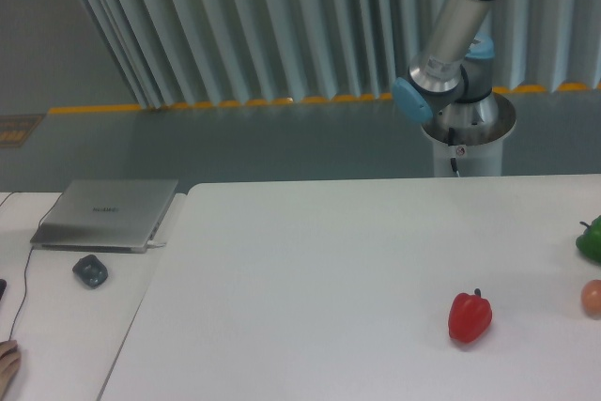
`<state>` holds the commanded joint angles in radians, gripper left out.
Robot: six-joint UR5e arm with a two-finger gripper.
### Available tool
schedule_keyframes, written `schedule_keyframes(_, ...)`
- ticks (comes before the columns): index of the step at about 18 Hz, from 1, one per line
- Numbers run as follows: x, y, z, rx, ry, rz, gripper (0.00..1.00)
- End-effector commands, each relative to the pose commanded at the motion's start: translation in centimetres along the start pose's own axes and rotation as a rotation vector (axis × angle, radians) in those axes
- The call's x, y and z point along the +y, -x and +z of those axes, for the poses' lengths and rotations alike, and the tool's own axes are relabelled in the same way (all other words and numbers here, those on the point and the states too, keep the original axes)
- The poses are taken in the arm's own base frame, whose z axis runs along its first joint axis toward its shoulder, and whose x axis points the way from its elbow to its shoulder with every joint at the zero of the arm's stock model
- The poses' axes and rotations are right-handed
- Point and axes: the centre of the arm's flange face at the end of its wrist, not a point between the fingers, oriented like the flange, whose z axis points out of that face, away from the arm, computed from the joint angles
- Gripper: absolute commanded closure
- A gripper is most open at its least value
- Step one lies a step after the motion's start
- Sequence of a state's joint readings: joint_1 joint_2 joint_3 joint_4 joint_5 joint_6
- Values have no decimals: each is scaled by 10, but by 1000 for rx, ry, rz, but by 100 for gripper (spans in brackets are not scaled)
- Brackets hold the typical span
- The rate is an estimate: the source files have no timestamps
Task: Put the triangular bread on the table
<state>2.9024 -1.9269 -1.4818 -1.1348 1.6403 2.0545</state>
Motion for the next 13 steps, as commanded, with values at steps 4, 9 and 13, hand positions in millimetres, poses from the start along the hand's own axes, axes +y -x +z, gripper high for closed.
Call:
schedule_keyframes(4,-61,-2,-35,-33,-193,-191,100)
schedule_keyframes(9,-175,-11,-65,-22,-219,-270,100)
schedule_keyframes(13,-250,-34,-64,17,-223,-302,100)
